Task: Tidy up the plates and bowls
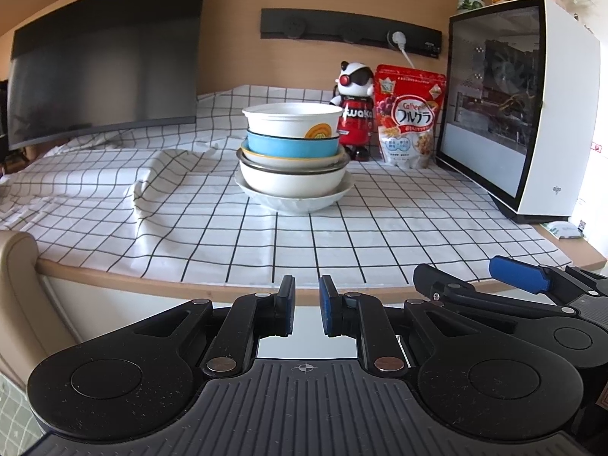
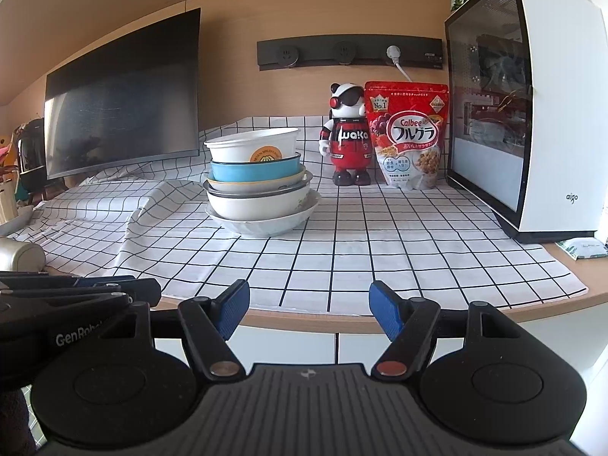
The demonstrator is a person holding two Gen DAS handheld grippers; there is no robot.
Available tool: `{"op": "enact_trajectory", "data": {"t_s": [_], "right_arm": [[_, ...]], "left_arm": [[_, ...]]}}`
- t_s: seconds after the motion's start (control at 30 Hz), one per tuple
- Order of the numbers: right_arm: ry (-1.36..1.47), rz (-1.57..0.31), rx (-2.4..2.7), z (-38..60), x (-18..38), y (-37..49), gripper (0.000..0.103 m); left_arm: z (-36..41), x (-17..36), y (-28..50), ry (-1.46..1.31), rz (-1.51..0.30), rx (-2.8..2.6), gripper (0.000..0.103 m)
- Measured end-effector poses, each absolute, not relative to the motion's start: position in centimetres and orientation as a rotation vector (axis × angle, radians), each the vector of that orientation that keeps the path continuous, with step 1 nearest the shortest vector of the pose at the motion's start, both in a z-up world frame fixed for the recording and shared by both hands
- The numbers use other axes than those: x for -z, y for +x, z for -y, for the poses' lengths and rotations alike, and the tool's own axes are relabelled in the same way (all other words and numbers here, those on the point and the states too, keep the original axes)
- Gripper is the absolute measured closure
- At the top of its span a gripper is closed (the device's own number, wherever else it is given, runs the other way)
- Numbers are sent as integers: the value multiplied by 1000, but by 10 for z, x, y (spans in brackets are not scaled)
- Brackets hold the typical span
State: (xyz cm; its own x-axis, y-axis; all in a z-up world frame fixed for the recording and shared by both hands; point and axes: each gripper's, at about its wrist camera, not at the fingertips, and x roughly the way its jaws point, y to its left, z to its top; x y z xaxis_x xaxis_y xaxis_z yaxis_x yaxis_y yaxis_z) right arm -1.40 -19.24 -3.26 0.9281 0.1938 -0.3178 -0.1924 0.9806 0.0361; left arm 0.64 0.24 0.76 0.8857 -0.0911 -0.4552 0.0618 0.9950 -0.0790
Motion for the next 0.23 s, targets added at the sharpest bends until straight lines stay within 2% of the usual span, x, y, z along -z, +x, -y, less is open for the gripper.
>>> {"op": "enact_trajectory", "data": {"t_s": [0.23], "right_arm": [[1, -331, -199, 193, 33, -12, 33]], "left_arm": [[-2, -6, 6, -63, -479, 82, 86]]}}
